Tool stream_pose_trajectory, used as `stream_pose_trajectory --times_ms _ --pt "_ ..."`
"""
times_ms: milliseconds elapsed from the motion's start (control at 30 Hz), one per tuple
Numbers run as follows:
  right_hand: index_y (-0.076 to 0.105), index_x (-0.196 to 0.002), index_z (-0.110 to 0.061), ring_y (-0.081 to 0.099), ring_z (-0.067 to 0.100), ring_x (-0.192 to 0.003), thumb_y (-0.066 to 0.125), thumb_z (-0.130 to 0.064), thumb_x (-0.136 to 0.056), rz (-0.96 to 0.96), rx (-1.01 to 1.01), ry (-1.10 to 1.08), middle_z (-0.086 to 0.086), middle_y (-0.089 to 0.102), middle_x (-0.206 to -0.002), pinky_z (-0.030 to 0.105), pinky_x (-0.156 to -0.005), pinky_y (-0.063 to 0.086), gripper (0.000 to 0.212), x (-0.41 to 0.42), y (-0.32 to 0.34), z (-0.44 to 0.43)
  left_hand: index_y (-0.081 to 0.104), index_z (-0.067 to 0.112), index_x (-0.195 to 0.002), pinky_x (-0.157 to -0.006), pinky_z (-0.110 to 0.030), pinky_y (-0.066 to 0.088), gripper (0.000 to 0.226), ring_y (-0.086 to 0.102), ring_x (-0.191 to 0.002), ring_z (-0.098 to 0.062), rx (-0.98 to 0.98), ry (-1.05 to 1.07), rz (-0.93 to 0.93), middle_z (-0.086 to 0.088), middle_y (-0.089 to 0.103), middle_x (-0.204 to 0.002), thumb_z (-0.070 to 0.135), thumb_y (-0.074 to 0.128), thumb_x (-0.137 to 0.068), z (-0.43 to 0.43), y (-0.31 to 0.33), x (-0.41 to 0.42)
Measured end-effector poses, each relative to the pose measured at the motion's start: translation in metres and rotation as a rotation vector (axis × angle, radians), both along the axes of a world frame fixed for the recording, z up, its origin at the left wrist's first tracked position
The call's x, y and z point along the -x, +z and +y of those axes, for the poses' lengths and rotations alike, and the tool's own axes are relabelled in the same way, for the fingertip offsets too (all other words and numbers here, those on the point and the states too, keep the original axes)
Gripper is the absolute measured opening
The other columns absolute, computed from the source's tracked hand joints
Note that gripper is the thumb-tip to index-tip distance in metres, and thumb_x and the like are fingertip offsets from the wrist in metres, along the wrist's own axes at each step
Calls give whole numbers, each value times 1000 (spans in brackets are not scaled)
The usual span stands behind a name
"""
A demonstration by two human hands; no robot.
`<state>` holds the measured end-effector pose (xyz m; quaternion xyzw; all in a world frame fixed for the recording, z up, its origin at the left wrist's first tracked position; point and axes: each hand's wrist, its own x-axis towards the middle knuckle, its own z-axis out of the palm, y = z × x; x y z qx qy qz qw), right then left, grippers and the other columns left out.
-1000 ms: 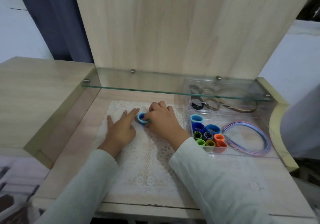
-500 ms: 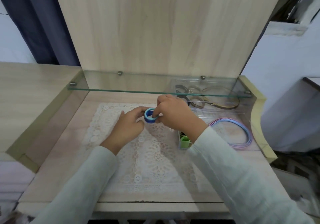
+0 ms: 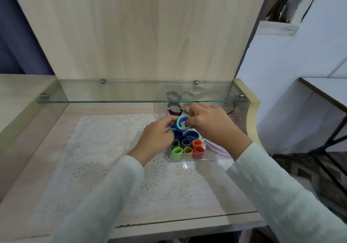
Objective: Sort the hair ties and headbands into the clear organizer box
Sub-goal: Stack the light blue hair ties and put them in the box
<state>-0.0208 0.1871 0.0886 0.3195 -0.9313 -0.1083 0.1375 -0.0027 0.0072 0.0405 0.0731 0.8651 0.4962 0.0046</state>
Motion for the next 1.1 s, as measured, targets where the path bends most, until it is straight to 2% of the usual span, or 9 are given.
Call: stream_pose_trajectory --times_ms 133,233,300,367,467,567,733,933,1100 --pt "75 -92 -26 59 22 -85 86 -14 -62 29 26 -27 4 62 -99 34 -56 48 34 3 -12 20 56 33 -133 -103 -37 49 57 58 -118 -14 46 -23 24 4 64 -126 -1 48 -88 16 -5 3" --pt "75 -94 -25 63 23 -81 87 -11 -60 41 39 -32 4 64 -96 32 -53 46 39 6 -21 28 55 35 -136 -104 -41 46 55 59 -109 -16 131 -1 122 4 65 -127 4 49 -90 21 -6 3" --pt "75 -93 -25 64 24 -76 88 -13 -59 17 50 -56 4 65 -93 30 -50 46 39 9 -26 32 52 36 -138 -111 -42 35 52 50 -101 -11 264 16 184 7 63 -130 8 47 -94 21 -6 1" --pt "76 -92 -25 64 23 -72 89 -15 -60 3 59 -109 4 65 -90 28 -46 44 36 10 -27 33 50 37 -138 -112 -36 24 50 36 -99 -4 345 10 229 12 58 -135 10 44 -96 18 -8 1" --pt "73 -107 -26 63 25 -86 74 -23 -81 -47 92 -146 3 64 -101 28 -52 38 26 10 -26 32 55 37 -132 -107 -32 21 46 43 -109 1 351 -25 315 15 57 -136 10 44 -96 10 -16 3" --pt "63 -124 -32 56 21 -106 53 -33 -96 -68 90 -151 -3 57 -119 29 -63 35 29 15 -28 32 60 34 -126 -102 -28 21 42 45 -121 2 329 -42 388 17 58 -133 16 40 -94 3 -27 6" --pt "60 -125 -38 54 18 -109 52 -38 -96 -130 82 -178 -6 56 -121 28 -65 34 31 21 -27 28 62 33 -124 -107 -29 20 41 42 -127 4 315 -69 422 18 56 -134 24 36 -93 -2 -39 3" --pt "60 -122 -37 57 20 -109 55 -36 -94 -205 81 -236 -5 60 -122 32 -73 45 29 30 -28 21 60 37 -128 -114 -36 14 48 31 -139 -1 343 -130 441 18 51 -140 37 24 -96 -4 -44 2" --pt "60 -122 -35 58 22 -108 52 -34 -95 -213 72 -223 -3 61 -119 31 -71 41 28 30 -26 15 61 40 -125 -117 -39 11 49 29 -142 -6 364 -172 433 16 49 -142 37 23 -94 -5 -44 1"
